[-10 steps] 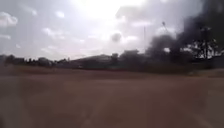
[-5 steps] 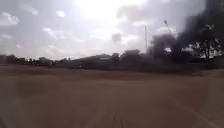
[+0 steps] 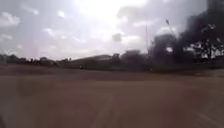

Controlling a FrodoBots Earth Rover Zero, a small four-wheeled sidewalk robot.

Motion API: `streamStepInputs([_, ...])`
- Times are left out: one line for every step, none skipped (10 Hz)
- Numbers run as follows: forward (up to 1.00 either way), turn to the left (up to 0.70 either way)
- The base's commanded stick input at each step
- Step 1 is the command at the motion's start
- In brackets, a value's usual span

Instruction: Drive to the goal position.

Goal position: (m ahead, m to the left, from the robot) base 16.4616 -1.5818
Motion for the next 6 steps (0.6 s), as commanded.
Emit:
streamStepInputs([0.70, 0.00])
streamStepInputs([0.70, 0.00])
streamStepInputs([0.70, 0.00])
streamStepInputs([0.70, 0.00])
streamStepInputs([0.70, 0.00])
streamStepInputs([0.70, 0.00])
